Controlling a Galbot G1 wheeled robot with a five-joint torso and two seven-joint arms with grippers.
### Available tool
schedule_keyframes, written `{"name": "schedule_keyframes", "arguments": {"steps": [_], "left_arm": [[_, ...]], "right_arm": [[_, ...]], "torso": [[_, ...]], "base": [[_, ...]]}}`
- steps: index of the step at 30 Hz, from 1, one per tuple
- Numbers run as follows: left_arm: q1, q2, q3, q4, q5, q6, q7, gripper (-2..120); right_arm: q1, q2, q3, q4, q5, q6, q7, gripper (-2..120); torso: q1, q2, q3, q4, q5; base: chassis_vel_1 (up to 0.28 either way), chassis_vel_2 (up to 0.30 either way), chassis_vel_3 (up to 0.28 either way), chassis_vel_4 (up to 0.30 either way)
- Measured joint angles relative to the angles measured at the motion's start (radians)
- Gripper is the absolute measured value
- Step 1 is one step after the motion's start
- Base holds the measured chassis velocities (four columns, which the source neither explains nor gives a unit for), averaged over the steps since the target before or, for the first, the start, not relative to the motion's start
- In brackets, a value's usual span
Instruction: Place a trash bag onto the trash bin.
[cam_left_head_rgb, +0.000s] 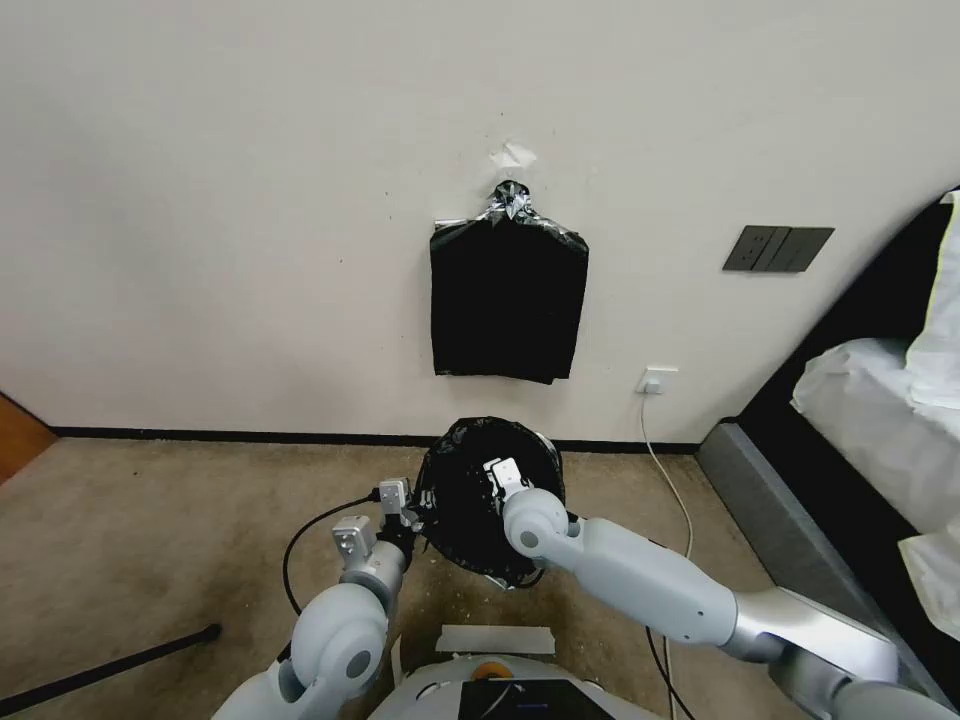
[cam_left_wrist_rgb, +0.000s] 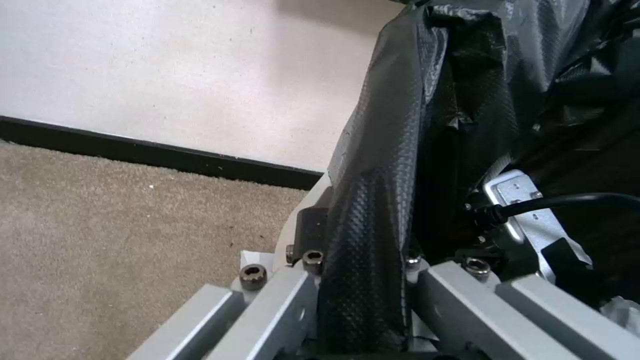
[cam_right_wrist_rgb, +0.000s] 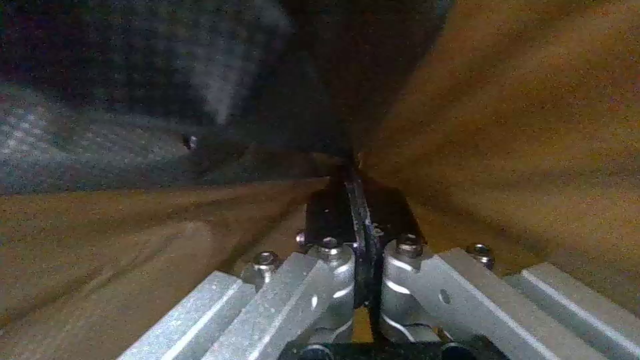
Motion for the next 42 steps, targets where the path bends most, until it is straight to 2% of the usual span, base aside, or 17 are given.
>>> {"name": "schedule_keyframes", "arguments": {"steps": [8, 9, 10, 12, 14, 16, 19, 20, 24, 25, 28, 32, 34, 38, 42], "left_arm": [[0.002, -0.003, 0.001, 0.002, -0.002, 0.001, 0.0, 1], [-0.001, -0.007, 0.0, 0.012, -0.009, 0.008, -0.006, 1], [-0.004, -0.01, -0.001, 0.018, -0.014, 0.012, -0.014, 1], [-0.006, -0.013, -0.001, 0.023, -0.018, 0.015, -0.019, 1], [-0.012, -0.023, 0.005, 0.043, -0.027, 0.027, -0.032, 1], [-0.015, -0.026, 0.008, 0.049, -0.029, 0.031, -0.037, 1], [-0.03, -0.041, 0.012, 0.079, -0.068, 0.056, -0.074, 1], [-0.03, -0.041, 0.012, 0.079, -0.068, 0.056, -0.074, 1], [-0.058, -0.062, 0.009, 0.124, -0.151, 0.105, -0.148, 1], [-0.058, -0.062, 0.009, 0.124, -0.151, 0.105, -0.148, 1], [-0.082, -0.082, 0.011, 0.168, -0.189, 0.137, -0.208, 1], [-0.102, -0.093, 0.013, 0.197, -0.217, 0.145, -0.228, 1], [-0.124, -0.105, 0.016, 0.23, -0.234, 0.151, -0.237, 1], [-0.156, -0.124, 0.03, 0.268, -0.264, 0.162, -0.254, 1], [-0.17, -0.129, 0.038, 0.283, -0.28, 0.172, -0.265, 1]], "right_arm": [[-0.012, -0.016, 0.014, 0.045, 0.0, 0.0, 0.0, 0], [-0.02, -0.038, 0.02, 0.102, 0.004, 0.0, -0.006, 0], [-0.026, -0.052, 0.02, 0.127, -0.017, 0.0, -0.03, 5], [-0.033, -0.067, 0.02, 0.154, -0.047, 0.0, -0.066, 7], [-0.057, -0.112, 0.014, 0.235, -0.115, 0.0, -0.133, 18], [-0.066, -0.123, 0.015, 0.258, -0.123, 0.0, -0.141, 22], [-0.132, -0.176, 0.067, 0.343, -0.153, 0.0, -0.183, 39], [-0.132, -0.176, 0.067, 0.343, -0.153, 0.0, -0.183, 39], [-0.242, -0.214, 0.181, 0.404, -0.179, 0.0, -0.238, 57], [-0.242, -0.214, 0.181, 0.404, -0.179, 0.0, -0.238, 57], [-0.328, -0.226, 0.258, 0.429, -0.205, 0.0, -0.278, 72], [-0.373, -0.23, 0.296, 0.431, -0.231, 0.0, -0.304, 82], [-0.398, -0.23, 0.318, 0.431, -0.241, 0.0, -0.313, 93], [-0.416, -0.231, 0.336, 0.431, -0.245, 0.0, -0.319, 100], [-0.424, -0.236, 0.349, 0.427, -0.245, 0.0, -0.322, 100]], "torso": [[0.0, 0.0, 0.0, 0.0, 0.0], [0.0, 0.0, 0.0, 0.0, 0.0001], [0.0, 0.0, 0.0, 0.0002, 0.0001], [0.0, 0.0, 0.0, 0.0, 0.0], [0.0, 0.0, 0.0, -0.0002, -0.0001], [0.0, 0.0, 0.0, -0.0002, 0.0001], [0.0, 0.0, 0.0, -0.0001, 0.0001], [0.0, 0.0, 0.0, -0.0001, 0.0001], [0.0, 0.0, 0.0, -0.0001, 0.0001], [0.0, 0.0, 0.0, -0.0001, 0.0001], [0.0, 0.0, 0.0, -0.0002, 0.0001], [0.0, 0.0, 0.0, 0.0, 0.0], [0.0, 0.0, 0.0, -0.0001, 0.0001], [0.0, 0.0, 0.0, -0.0002, -0.0002], [0.0, 0.0, 0.0, 0.0, 0.0001]], "base": [[0.0, 0.0, 0.0, 0.0], [0.0, 0.0, 0.0, 0.0], [0.0, 0.0, 0.0, 0.0], [0.0, 0.0, 0.0, 0.0], [0.0, 0.0, 0.0, 0.0], [0.0, 0.0, 0.0, 0.0], [0.0, 0.0, 0.0, 0.0], [0.0, 0.0, 0.0, 0.0], [0.0, 0.0, 0.0, 0.0], [0.0, 0.0, 0.0, 0.0], [0.0, 0.0, 0.0, 0.0], [0.0, 0.0, 0.0, 0.0], [0.0, 0.0, 0.0, 0.0], [0.0, 0.0, 0.0, 0.0], [0.0, 0.0, 0.0, 0.0]]}}
